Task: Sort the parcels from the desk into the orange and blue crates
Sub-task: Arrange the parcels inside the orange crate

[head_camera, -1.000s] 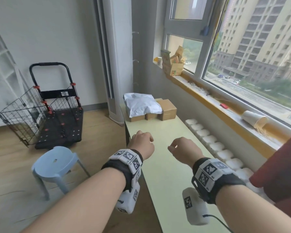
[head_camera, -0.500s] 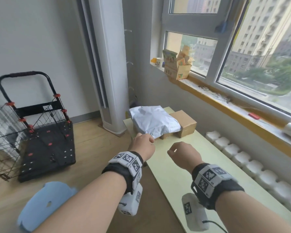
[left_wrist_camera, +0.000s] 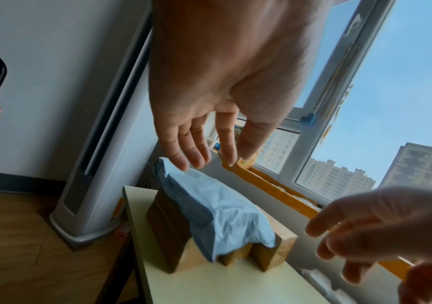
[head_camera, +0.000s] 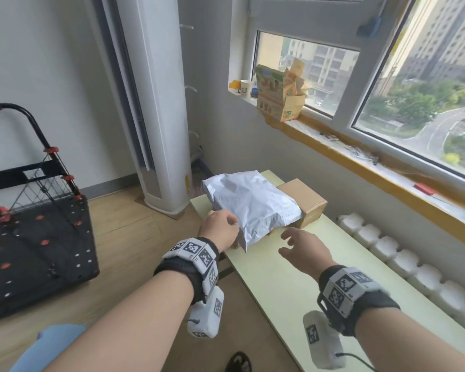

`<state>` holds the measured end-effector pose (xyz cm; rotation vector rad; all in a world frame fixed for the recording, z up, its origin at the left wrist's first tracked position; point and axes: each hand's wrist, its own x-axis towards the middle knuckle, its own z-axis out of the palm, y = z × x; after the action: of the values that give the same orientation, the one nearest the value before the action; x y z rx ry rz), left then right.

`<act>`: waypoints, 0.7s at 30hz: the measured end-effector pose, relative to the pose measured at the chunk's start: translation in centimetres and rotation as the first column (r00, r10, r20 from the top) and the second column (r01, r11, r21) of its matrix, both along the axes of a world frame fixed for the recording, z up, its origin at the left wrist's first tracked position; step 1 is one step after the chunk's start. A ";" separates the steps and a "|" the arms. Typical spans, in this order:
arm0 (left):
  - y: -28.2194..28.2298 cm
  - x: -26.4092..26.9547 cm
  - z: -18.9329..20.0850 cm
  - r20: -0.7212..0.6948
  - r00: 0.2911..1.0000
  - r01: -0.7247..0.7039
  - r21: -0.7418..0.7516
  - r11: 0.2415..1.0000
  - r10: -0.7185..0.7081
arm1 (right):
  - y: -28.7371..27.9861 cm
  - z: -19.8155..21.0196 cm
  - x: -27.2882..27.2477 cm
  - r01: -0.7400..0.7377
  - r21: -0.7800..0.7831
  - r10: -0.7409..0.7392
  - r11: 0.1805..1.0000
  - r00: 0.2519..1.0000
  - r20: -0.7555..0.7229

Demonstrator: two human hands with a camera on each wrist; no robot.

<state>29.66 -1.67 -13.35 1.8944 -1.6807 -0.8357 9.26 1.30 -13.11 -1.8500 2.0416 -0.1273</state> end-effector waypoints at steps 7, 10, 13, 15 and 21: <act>-9.4 2.4 -0.2 0.036 0.999 0.005 -0.021 1.000 -0.005 | -7.9 -3.0 -0.1 -0.109 -0.091 0.109 0.990 0.994 -0.008; -14.3 2.4 0.0 0.073 0.997 0.026 -0.039 0.999 -0.023 | -11.4 -3.6 -0.8 -0.203 -0.085 0.194 0.975 0.976 -0.102; -18.7 2.0 -0.4 0.104 0.994 0.036 -0.046 0.998 -0.031 | -14.2 -4.8 -1.6 -0.313 -0.035 0.303 0.949 0.937 -0.171; -20.9 1.9 -1.5 0.107 0.994 0.028 -0.038 0.999 -0.024 | -15.2 -5.7 -1.9 -0.378 0.018 0.374 0.926 0.904 -0.207; -24.9 1.8 -5.3 0.221 0.975 0.020 -0.030 0.999 -0.013 | -16.2 -7.6 -2.1 -0.460 0.048 0.459 0.886 0.861 -0.218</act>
<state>31.49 -26.57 -18.69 2.0156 -1.8291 -0.6188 7.20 -14.95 -20.73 -2.3910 1.6606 0.2157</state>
